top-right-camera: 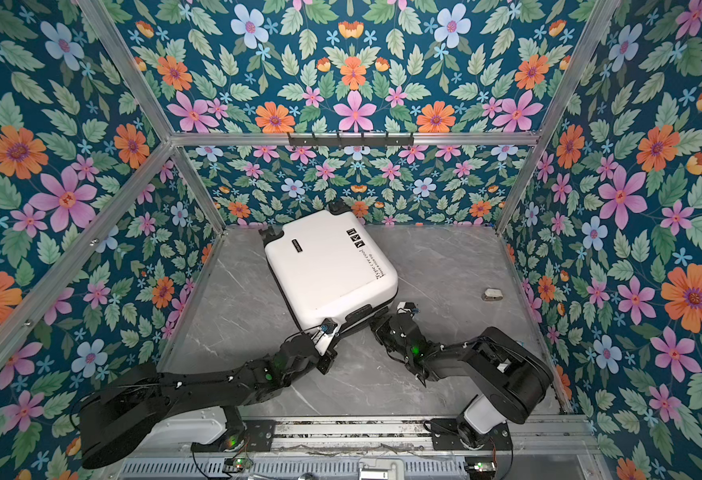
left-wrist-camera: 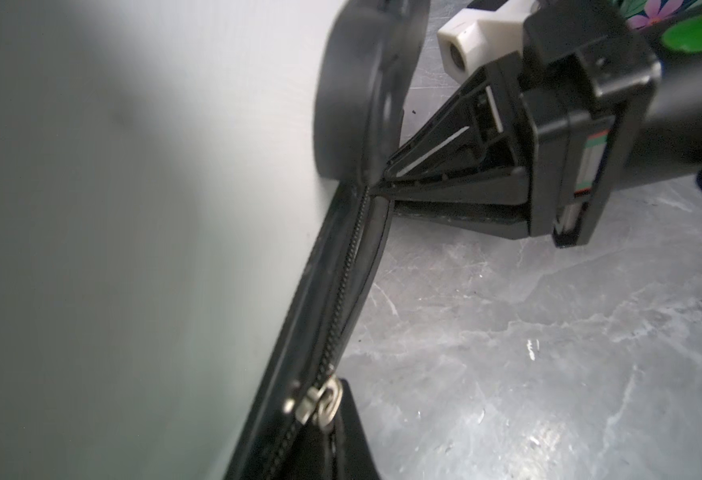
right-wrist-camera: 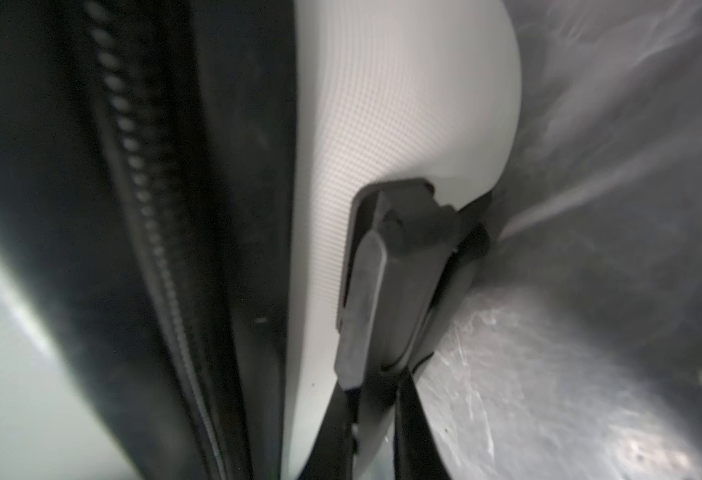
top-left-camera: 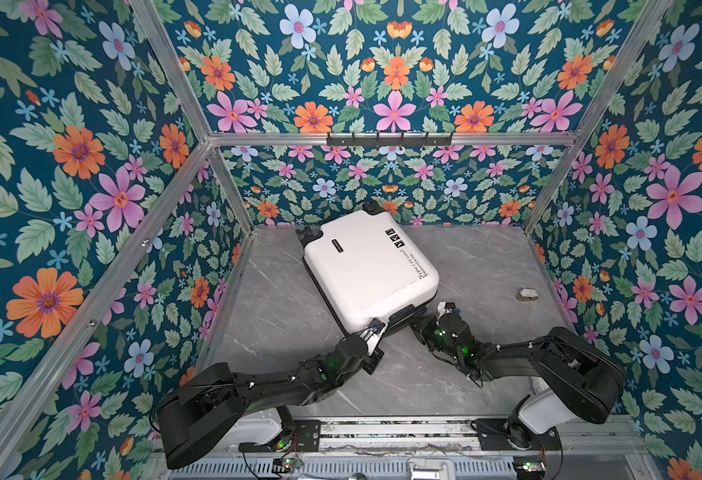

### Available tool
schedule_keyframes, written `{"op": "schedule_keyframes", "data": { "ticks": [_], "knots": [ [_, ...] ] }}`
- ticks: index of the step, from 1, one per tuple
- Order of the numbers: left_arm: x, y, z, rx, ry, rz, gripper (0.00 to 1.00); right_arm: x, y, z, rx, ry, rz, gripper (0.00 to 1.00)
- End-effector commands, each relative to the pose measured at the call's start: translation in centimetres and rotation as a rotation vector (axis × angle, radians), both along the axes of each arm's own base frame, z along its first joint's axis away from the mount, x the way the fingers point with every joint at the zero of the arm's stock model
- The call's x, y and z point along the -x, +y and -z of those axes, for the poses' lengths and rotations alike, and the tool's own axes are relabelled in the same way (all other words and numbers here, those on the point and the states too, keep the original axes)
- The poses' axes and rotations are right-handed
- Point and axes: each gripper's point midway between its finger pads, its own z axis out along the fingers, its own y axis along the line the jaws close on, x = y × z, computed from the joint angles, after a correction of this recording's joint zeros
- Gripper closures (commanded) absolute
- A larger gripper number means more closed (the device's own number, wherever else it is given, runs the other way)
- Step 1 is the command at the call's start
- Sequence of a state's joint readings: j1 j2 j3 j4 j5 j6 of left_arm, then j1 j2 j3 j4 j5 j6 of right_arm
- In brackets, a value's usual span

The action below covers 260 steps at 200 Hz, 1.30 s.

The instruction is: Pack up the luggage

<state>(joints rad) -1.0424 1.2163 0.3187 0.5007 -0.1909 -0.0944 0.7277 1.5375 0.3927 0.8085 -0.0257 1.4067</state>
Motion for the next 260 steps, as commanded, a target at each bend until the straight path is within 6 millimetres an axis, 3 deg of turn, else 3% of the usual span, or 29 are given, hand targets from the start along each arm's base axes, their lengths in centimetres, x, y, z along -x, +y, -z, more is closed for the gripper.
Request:
{"op": "schedule_keyframes", "data": {
  "ticks": [1, 57, 110, 161, 184, 189, 260],
  "knots": [
    [-0.3, -0.5, -2.8, 0.097, -0.079, 0.002, 1.0, 1.2, 2.2, -1.4, -0.018, -0.062, -0.148, 1.0],
    [0.1, 1.4, -3.6, 0.121, -0.115, -0.03, 1.0, 1.0, 2.5, -0.9, -0.024, -0.044, -0.144, 1.0],
    [0.2, 1.0, -5.1, 0.126, -0.152, -0.005, 1.0, 0.6, 3.1, -0.6, -0.034, -0.036, -0.152, 1.0],
    [0.3, -1.1, -5.8, 0.134, -0.157, 0.036, 1.0, 0.6, 3.5, -0.2, -0.049, -0.025, -0.154, 1.0],
    [0.3, -2.8, -5.7, 0.13, -0.155, 0.067, 1.0, 0.7, 4.1, -0.6, -0.064, -0.033, -0.161, 1.0],
    [0.3, -3.2, -5.7, 0.131, -0.156, 0.074, 1.0, 0.8, 4.0, 0.7, -0.045, -0.005, -0.16, 1.0],
    [0.1, -7.7, -6.8, 0.169, -0.173, 0.121, 1.0, 1.7, 5.5, 1.0, -0.067, -0.007, -0.18, 1.0]
  ]
}}
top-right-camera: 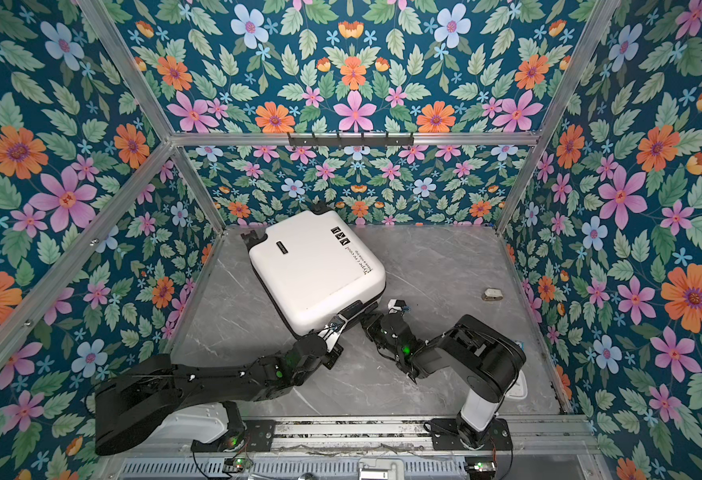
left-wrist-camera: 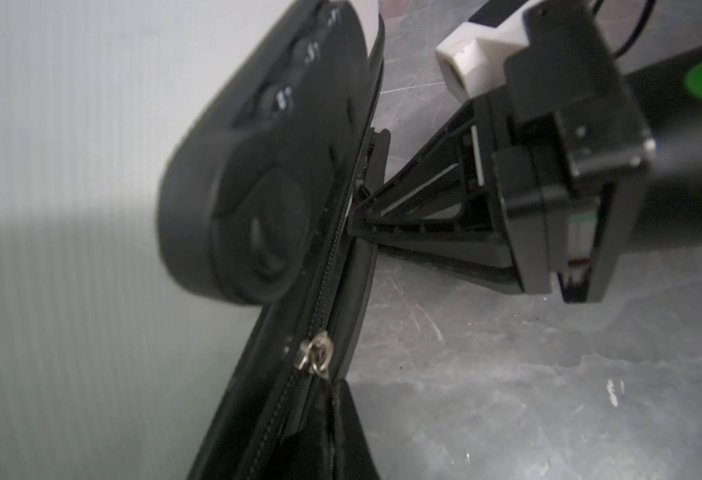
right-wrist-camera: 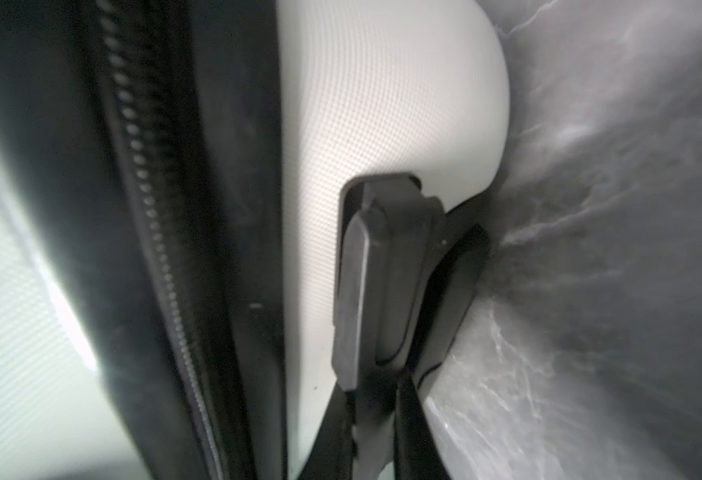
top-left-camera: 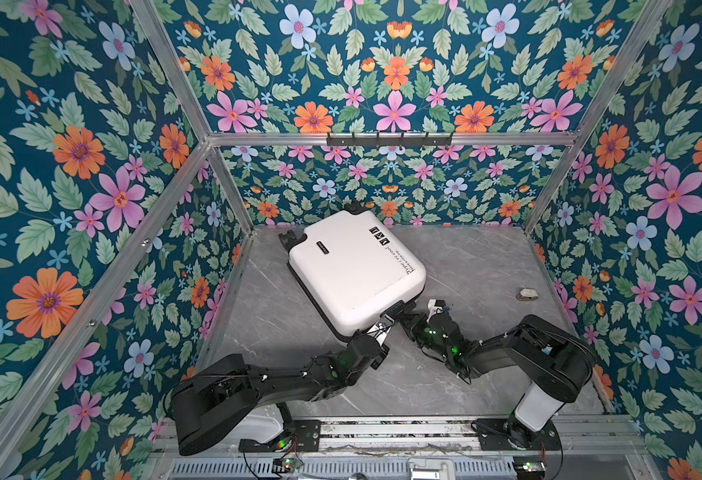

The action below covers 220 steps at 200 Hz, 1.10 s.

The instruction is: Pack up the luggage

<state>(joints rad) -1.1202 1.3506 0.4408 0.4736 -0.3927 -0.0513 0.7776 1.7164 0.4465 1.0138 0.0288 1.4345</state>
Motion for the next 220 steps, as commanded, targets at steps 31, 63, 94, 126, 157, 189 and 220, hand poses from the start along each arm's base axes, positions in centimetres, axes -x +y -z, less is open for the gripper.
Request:
{"op": "schedule_keyframes", "data": {
  "ticks": [31, 63, 94, 126, 157, 189, 220],
  "knots": [
    [1.4, -7.5, -6.3, 0.273, -0.084, 0.23, 1.0, 3.3, 2.8, 0.6, -0.002, 0.035, -0.194, 1.0],
    [1.1, -8.8, -6.6, 0.29, -0.094, 0.241, 1.0, 3.6, 2.4, 0.5, 0.008, 0.033, -0.188, 1.0],
    [0.9, -10.2, -6.7, 0.296, -0.095, 0.267, 1.0, 4.0, 1.8, 0.4, 0.009, 0.028, -0.181, 1.0],
    [0.8, -11.1, -6.6, 0.299, -0.09, 0.283, 1.0, 4.5, 0.8, 0.0, 0.008, 0.023, -0.159, 1.0],
    [0.8, -10.2, -7.1, 0.309, -0.082, 0.258, 1.0, 4.9, -0.7, 0.7, 0.06, 0.052, -0.127, 1.0],
    [0.7, -7.1, -9.1, 0.332, -0.082, 0.145, 0.81, 5.4, -3.4, 1.0, 0.18, 0.087, -0.103, 0.76],
    [0.5, -3.2, -10.6, 0.339, -0.027, -0.004, 0.61, 5.8, -6.3, -0.1, 0.328, 0.08, -0.104, 0.42]
  ]
}}
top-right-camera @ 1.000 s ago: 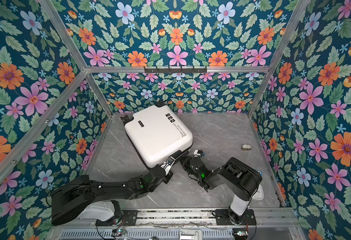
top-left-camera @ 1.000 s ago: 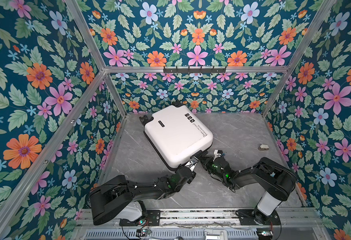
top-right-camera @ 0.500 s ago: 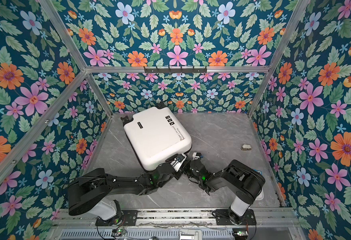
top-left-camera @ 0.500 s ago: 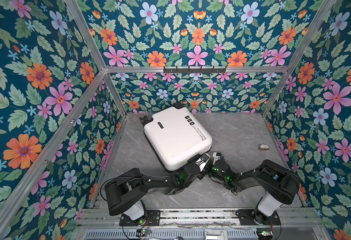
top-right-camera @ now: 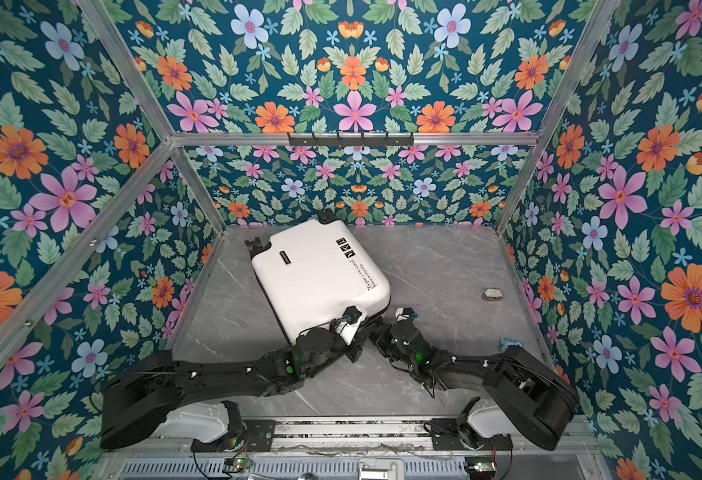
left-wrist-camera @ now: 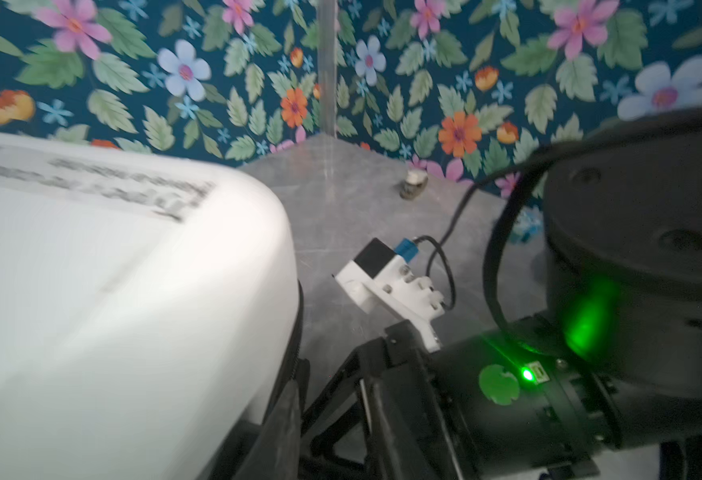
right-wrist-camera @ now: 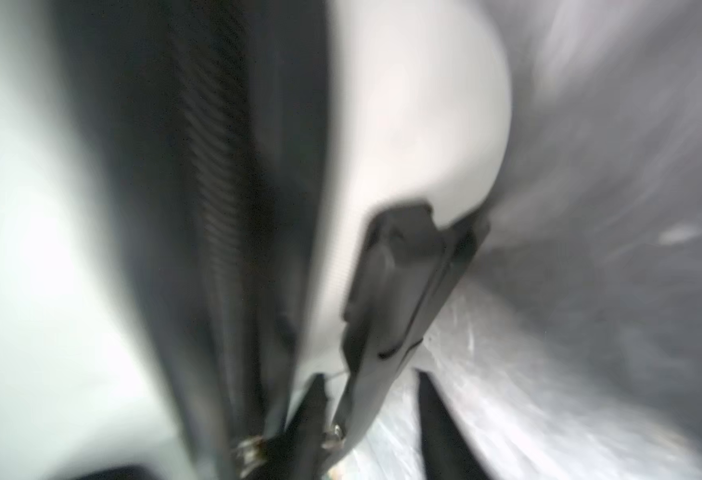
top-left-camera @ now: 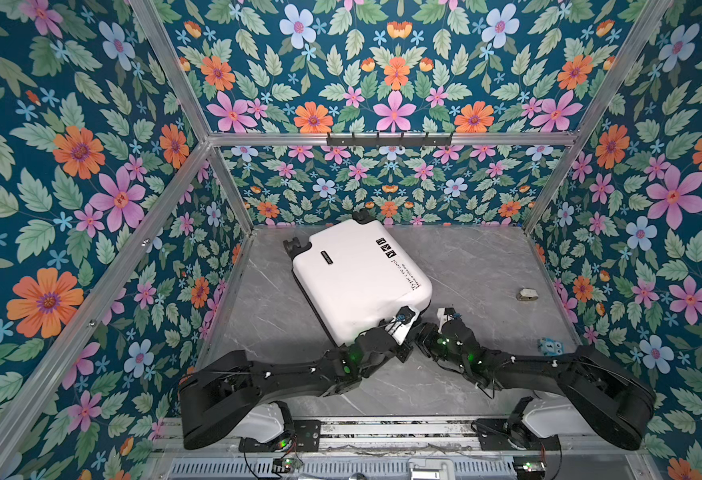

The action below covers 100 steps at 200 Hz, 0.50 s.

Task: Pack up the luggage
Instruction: 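Release the zipper pull and draw both grippers back from the suitcase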

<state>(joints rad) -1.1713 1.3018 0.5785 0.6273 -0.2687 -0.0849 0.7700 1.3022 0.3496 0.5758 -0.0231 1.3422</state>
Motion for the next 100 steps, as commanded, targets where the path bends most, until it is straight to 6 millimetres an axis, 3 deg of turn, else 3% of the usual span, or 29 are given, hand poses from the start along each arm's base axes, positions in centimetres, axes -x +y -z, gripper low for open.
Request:
{"op": "schedule_keyframes", "data": {
  "ticks": [1, 39, 68, 100],
  "knots": [
    [-0.9, 3.2, 0.1, -0.011, 0.085, -0.151, 0.61, 1.1, -2.7, 1.6, 0.203, 0.03, -0.03, 0.42],
    [0.1, 6.7, 0.4, 0.072, 0.259, -0.253, 0.61, 1.6, -5.4, -1.0, 0.313, -0.078, -0.062, 0.27],
    [-0.4, 12.4, -0.9, 0.184, 0.298, -0.471, 0.59, 1.2, -7.4, -5.1, 0.37, -0.204, -0.071, 0.13],
    [-0.7, 19.1, -3.7, 0.243, 0.222, -0.675, 0.55, -0.7, -9.2, -8.9, 0.302, -0.252, -0.093, 0.1]
  ]
}}
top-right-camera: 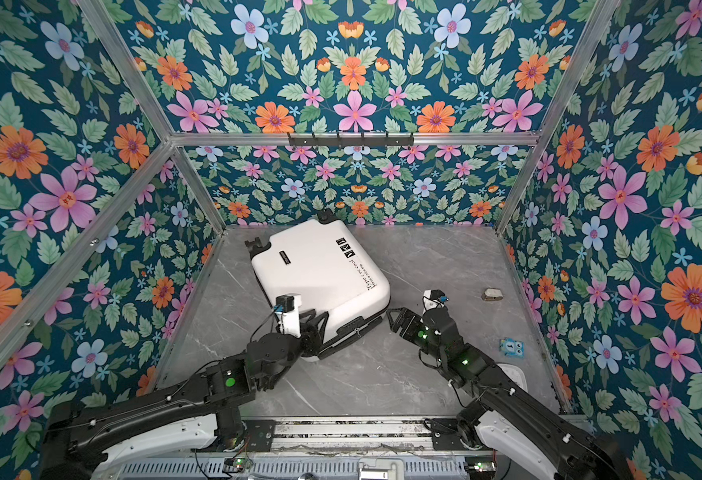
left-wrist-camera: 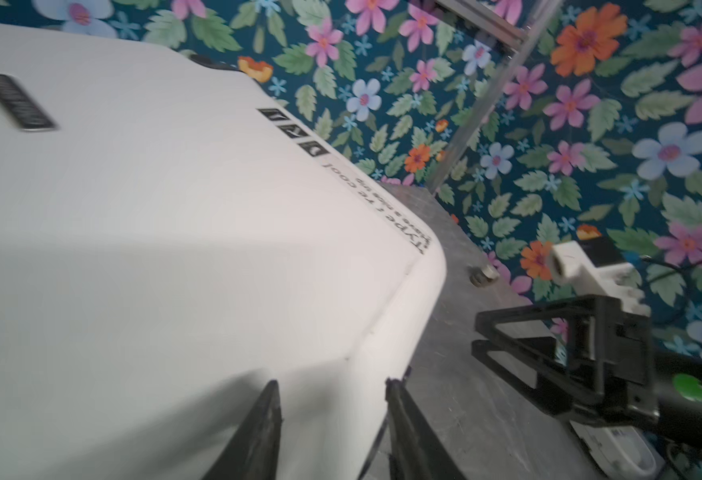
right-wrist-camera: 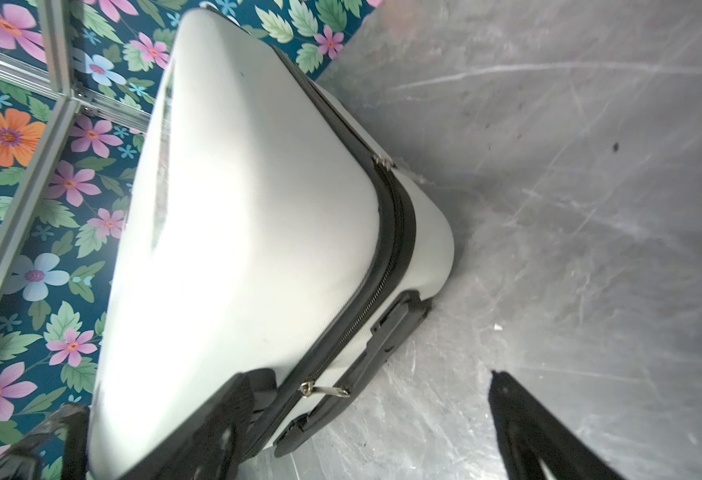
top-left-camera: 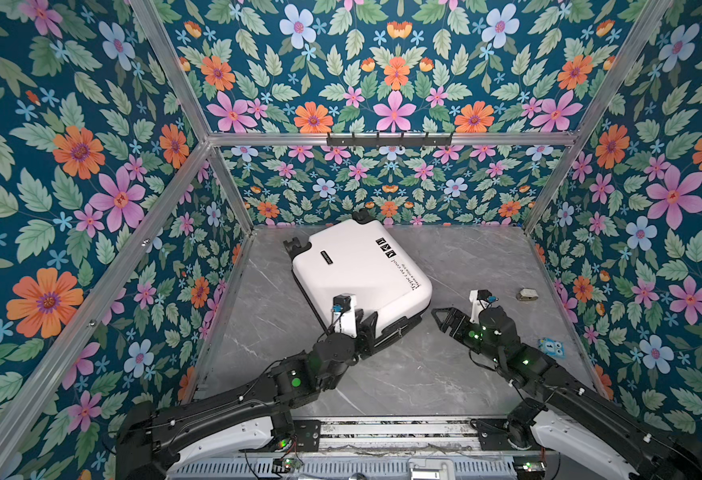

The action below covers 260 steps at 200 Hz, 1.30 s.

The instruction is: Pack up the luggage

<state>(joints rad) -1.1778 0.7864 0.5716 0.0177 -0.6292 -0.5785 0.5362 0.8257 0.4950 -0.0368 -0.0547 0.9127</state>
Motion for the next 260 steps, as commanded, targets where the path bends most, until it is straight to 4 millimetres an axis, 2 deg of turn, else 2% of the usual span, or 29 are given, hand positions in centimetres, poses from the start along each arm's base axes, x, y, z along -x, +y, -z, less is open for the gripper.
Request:
{"op": "schedule_keyframes", "data": {
  "ticks": [1, 23, 55, 84, 115, 140, 178, 219, 260],
  "knots": [
    [-0.7, 6.1, 0.4, -0.051, 0.008, -0.237, 0.56, 0.0, -0.6, -0.7, 0.034, 0.006, -0.103, 0.09],
    [-1.6, 9.1, 0.1, -0.064, 0.019, -0.3, 0.55, -2.0, -1.5, -3.1, -0.039, -0.029, -0.112, 0.09],
    [-4.5, 12.8, 3.1, 0.007, 0.128, -0.342, 0.55, -4.5, -0.7, -5.9, -0.039, -0.078, -0.162, 0.09],
    [-7.0, 14.3, 5.9, 0.099, 0.222, -0.347, 0.5, -6.7, 0.0, -6.2, -0.044, -0.042, -0.173, 0.1],
    [-9.0, 15.5, 6.2, 0.195, 0.228, -0.374, 0.48, -8.5, 0.2, -5.4, -0.083, 0.025, -0.17, 0.11],
    [-10.4, 15.6, 6.5, 0.243, 0.235, -0.364, 0.47, -9.5, 0.7, -5.2, -0.135, 0.024, -0.181, 0.11],
    [-12.5, 14.0, 7.8, 0.302, 0.262, -0.295, 0.48, -10.5, 1.7, -4.6, -0.194, 0.042, -0.215, 0.11],
    [-14.7, 12.0, 8.7, 0.331, 0.293, -0.208, 0.5, -10.8, 2.2, -3.9, -0.222, 0.057, -0.237, 0.11],
    [-16.5, 10.7, 9.1, 0.342, 0.304, -0.158, 0.51, -10.7, 2.1, -3.6, -0.214, 0.066, -0.232, 0.11]
  ]
}}
